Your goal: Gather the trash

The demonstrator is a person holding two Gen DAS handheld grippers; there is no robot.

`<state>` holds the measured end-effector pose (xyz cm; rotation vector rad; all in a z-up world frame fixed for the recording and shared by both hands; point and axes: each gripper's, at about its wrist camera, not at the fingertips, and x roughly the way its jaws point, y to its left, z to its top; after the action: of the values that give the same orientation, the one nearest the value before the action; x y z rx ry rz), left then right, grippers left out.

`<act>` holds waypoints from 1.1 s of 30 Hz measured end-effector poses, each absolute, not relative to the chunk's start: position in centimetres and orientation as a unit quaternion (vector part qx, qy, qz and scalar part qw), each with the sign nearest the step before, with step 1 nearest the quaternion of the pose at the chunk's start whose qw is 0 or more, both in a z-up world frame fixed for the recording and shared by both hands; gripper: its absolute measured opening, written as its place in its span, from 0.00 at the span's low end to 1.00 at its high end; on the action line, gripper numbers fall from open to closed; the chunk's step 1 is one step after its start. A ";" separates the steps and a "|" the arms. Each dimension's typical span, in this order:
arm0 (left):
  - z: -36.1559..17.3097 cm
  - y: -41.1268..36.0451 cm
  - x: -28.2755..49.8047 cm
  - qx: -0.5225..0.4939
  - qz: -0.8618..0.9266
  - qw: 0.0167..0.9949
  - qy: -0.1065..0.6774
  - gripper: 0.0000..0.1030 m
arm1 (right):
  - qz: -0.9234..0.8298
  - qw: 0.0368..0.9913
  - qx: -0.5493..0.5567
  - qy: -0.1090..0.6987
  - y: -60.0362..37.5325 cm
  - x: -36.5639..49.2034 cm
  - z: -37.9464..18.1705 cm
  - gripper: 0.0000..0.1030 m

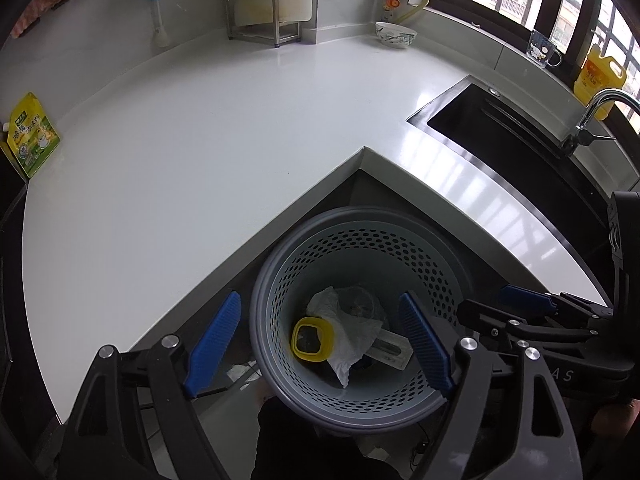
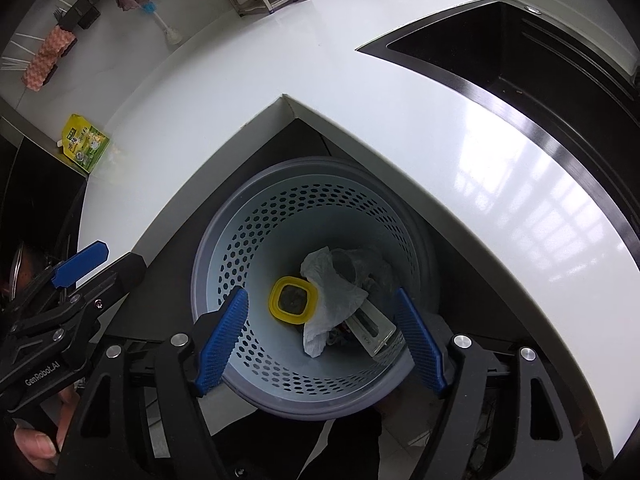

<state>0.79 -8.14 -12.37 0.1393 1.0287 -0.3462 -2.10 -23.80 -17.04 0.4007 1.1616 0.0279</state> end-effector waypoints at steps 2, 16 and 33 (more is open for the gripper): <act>-12.1 -8.2 0.7 0.066 -0.162 0.856 0.487 0.77 | 0.009 0.820 0.186 0.542 -23.8 -2.4 -16.7 0.70; -9.4 -7.9 0.4 0.060 -0.142 0.870 0.469 0.86 | -0.016 0.839 0.160 0.519 -23.8 -4.1 -14.1 0.70; -7.3 -8.0 0.2 0.065 -0.125 0.882 0.450 0.94 | -0.030 0.846 0.161 0.508 -24.4 -5.1 -12.6 0.70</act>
<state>0.19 -7.98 -7.28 0.1350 0.9382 -0.2601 -5.11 -24.38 -12.64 0.3393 1.0712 -0.0624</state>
